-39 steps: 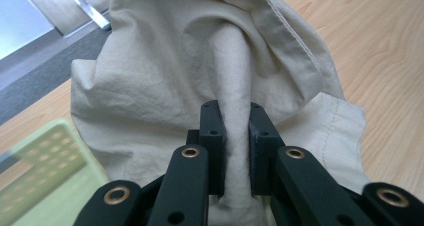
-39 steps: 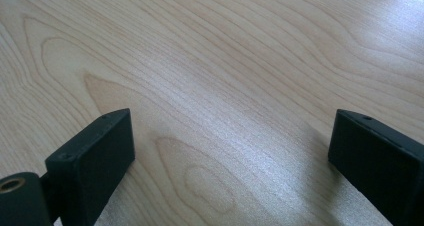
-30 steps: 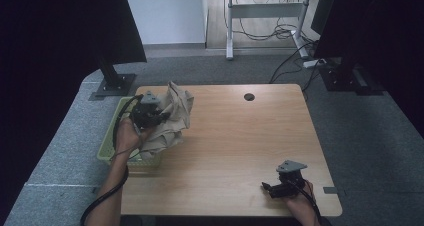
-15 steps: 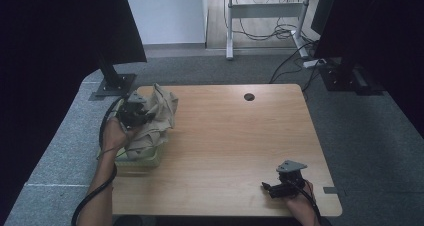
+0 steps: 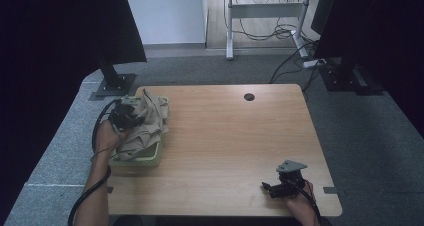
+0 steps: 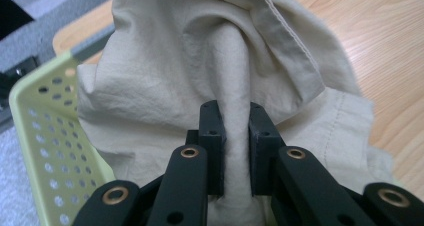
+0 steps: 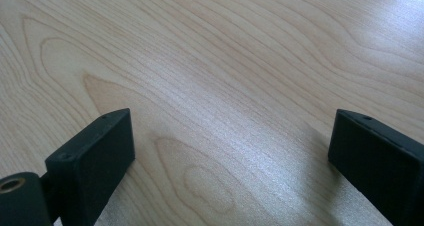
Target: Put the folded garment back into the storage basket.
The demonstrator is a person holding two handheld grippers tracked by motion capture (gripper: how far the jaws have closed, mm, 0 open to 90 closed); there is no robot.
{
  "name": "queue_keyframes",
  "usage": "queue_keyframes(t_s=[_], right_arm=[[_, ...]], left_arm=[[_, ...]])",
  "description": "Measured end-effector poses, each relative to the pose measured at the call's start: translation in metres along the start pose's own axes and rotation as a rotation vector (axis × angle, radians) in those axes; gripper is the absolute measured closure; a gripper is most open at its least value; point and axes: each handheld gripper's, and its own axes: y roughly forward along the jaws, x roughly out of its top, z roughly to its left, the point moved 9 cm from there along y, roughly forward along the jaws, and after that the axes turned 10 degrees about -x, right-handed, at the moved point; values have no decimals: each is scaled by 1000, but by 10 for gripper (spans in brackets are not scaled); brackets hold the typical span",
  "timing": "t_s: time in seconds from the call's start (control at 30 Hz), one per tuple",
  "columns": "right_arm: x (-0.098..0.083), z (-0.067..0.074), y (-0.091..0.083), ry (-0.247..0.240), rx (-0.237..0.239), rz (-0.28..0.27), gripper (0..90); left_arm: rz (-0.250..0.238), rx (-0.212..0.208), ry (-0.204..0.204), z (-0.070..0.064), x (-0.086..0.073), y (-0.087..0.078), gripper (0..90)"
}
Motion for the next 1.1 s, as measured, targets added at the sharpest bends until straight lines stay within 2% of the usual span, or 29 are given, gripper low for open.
queue_keyframes(t_s=[0.03,0.13,0.23,0.3,0.47,0.63,0.87,1.03,1.1], right_arm=[[0,0,0,0,0,0,43],[0,0,0,0,-1,0,43],[0,0,0,0,-1,0,43],[0,0,0,1,-1,0,43],[0,0,0,1,-2,0,43],[0,-1,0,2,-3,0,43],[0,-1,0,3,-3,0,43],[0,-1,0,2,-3,0,43],[0,-1,0,2,-3,0,43]], left_arm=[[18,11,-10,6,-5,5,800],[40,25,-12,11,-10,9,800],[101,57,-1,19,-21,20,800],[130,56,-3,22,-27,27,799],[134,43,-33,26,-37,41,796],[139,46,-89,33,-45,58,786],[154,68,-182,48,-54,71,754],[186,66,-248,54,-66,84,656],[179,65,-265,54,-67,89,600]])
